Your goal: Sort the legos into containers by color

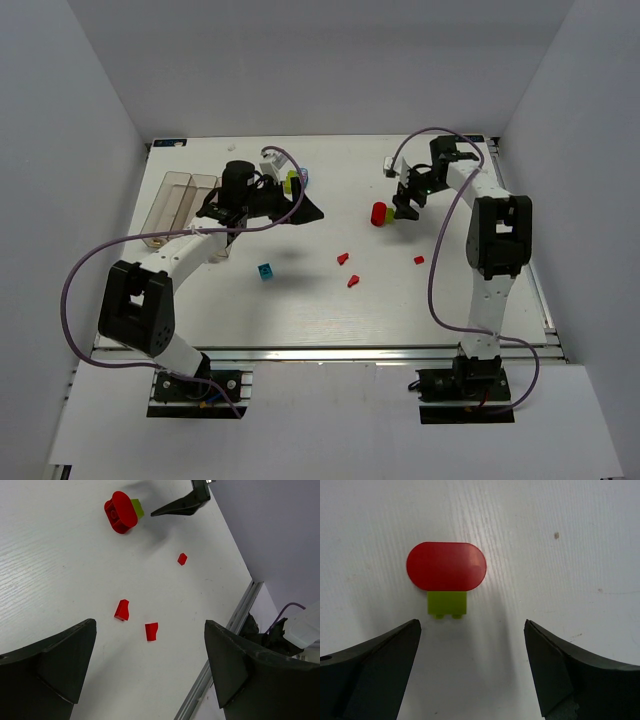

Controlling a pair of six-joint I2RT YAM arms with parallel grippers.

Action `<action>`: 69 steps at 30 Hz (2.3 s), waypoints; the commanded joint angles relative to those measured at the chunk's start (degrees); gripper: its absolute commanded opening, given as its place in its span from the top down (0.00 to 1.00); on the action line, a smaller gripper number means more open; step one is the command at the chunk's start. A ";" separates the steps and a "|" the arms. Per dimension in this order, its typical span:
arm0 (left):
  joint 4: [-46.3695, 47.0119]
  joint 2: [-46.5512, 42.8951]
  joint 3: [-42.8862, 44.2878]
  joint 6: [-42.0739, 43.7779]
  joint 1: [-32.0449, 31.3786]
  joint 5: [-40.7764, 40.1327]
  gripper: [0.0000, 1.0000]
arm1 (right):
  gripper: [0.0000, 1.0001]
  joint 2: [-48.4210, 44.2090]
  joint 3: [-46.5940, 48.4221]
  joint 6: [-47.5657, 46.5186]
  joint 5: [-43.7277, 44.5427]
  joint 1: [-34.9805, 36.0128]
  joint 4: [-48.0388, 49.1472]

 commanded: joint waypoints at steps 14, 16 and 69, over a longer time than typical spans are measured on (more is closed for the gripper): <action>-1.29 -3.48 0.14 1.26 0.56 -0.29 0.02 | 0.12 6.41 7.56 -4.07 5.19 4.48 -6.22; -1.29 -3.65 0.14 1.26 0.56 -0.29 0.02 | 0.12 6.41 7.38 -3.55 4.84 4.30 -6.13; 10.03 4.60 -2.85 -10.94 1.09 10.95 0.02 | 0.97 -33.71 -23.36 12.00 -3.51 13.35 9.49</action>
